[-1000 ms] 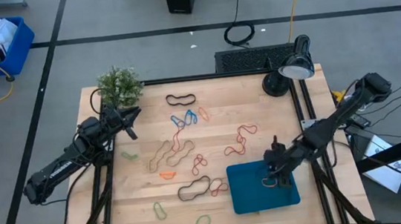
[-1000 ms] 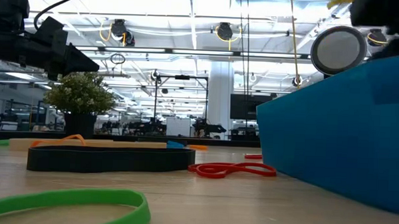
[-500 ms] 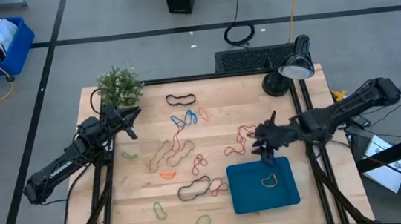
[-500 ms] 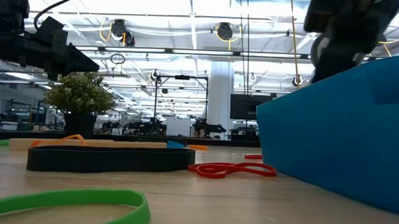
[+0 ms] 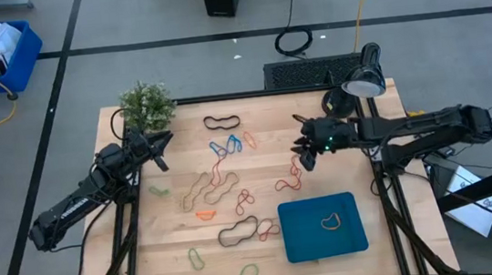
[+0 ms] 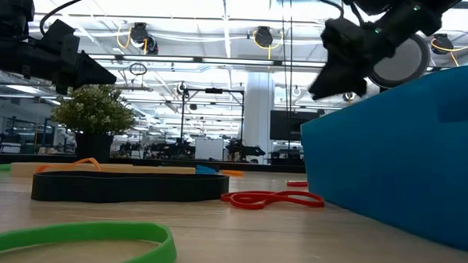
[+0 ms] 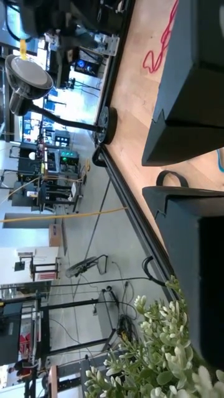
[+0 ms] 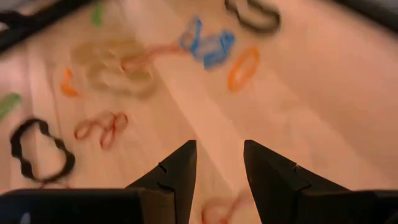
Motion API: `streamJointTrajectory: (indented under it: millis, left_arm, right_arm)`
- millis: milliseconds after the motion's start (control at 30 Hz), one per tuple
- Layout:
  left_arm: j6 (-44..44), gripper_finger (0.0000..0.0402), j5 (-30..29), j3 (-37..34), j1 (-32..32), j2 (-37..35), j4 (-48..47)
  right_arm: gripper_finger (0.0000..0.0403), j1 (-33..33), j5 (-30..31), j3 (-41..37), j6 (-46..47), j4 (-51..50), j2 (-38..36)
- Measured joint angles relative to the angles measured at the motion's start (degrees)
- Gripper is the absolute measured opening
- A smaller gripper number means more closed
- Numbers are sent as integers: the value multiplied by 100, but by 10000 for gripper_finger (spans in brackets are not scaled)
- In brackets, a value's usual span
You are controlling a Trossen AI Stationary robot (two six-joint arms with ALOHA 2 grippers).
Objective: Pick and place rubber bands into bin
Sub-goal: Put the red rubber band into the blue bin
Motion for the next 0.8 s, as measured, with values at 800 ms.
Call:
streamJointTrajectory:
  millis: [800]
  left_arm:
    - [29, 72, -48, 0, 2, 1, 7]
  right_arm:
    - [114, -575, 308, 1857, 906, -3115, 1173]
